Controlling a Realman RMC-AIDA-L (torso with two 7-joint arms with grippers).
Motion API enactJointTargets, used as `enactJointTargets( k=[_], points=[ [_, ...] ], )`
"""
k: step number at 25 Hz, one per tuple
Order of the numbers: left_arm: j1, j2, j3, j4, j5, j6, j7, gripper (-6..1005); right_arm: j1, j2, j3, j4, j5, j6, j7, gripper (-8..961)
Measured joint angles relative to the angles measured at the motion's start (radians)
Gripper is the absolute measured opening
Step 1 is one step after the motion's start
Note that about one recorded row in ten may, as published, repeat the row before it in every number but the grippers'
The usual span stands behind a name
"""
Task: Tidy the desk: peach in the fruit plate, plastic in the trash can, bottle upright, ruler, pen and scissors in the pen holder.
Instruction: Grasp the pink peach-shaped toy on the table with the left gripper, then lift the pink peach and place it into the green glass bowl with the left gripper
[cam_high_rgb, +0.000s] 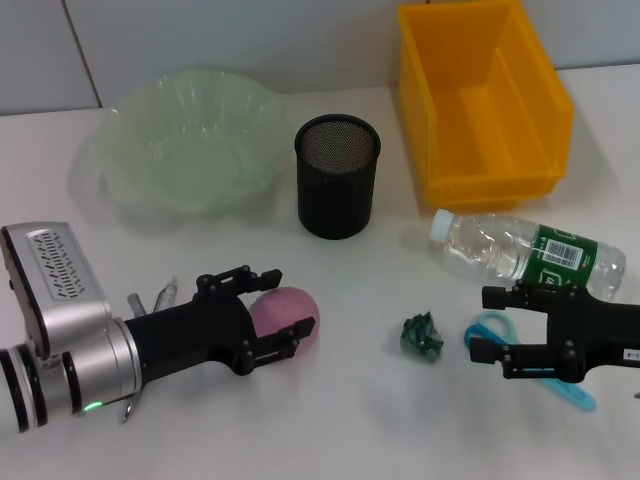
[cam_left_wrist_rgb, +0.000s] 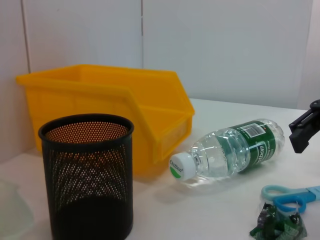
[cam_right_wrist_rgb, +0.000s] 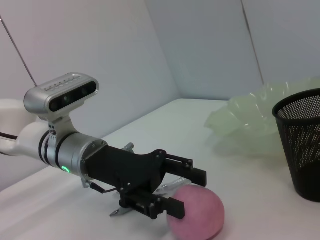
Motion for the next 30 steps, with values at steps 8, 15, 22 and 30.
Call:
enactJointTargets(
  k=[8,15,22,30],
  points=[
    [-0.013,0.003,0.026,-0.007,0.002,-0.003,-0.009,598,-0.002,-0.002,0.000,0.001,-0.001,0.003,-0.001,840],
    [-0.022,0.003,0.044,0.005,0.003,-0.002,-0.009,356,-0.003,-0.002,0.001,0.001,-0.001,0.004,-0.001,840],
    [-0.029,0.005,0.035,0.075,0.001,0.003,-0.009,211,-0.003,-0.002,0.002,0.001,-0.001,0.006,-0.002,840],
    [-0.096,0.009,-0.146,0.156,-0.002,-0.042,0.012,152,-0.001,-0.001,0.002,0.001,0.002,0.006,-0.001,841]
  ],
)
